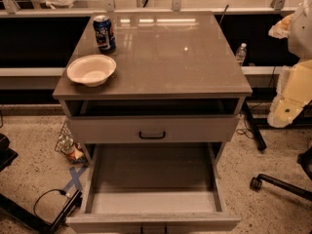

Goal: Close middle drawer

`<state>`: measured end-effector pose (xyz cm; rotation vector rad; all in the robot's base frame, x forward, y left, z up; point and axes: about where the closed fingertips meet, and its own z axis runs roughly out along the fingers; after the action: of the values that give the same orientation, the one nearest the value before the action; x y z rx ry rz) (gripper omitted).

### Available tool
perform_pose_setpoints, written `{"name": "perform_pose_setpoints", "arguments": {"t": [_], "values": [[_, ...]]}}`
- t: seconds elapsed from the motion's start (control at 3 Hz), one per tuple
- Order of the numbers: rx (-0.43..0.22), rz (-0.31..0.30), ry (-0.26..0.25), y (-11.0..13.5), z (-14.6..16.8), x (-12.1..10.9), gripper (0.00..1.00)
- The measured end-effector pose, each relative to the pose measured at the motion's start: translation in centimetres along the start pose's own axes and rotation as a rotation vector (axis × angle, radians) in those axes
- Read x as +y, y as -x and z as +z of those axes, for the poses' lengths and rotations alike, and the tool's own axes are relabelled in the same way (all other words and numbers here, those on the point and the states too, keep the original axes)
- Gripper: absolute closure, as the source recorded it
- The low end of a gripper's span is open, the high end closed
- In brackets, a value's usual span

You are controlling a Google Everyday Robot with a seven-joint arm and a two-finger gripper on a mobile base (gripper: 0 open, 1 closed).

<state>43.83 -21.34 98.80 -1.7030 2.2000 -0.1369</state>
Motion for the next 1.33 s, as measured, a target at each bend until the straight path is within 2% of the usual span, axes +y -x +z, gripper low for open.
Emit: {"name": "perform_pose_setpoints", "arguments": {"t": [0.33,0.67,1.0,1.33], "values": [[-0.005,0.000,-0.007,0.0,0.0,0.1,0.00],[-0.044,0.019,-0.008,-0.9,1.5,0.9,0.00],[-0.198,0.069,-0.015,-4.8,6.3,6.1,0.00],[-0.300,0.147,-0.032,-8.4,11.4,9.5,0.00]]}}
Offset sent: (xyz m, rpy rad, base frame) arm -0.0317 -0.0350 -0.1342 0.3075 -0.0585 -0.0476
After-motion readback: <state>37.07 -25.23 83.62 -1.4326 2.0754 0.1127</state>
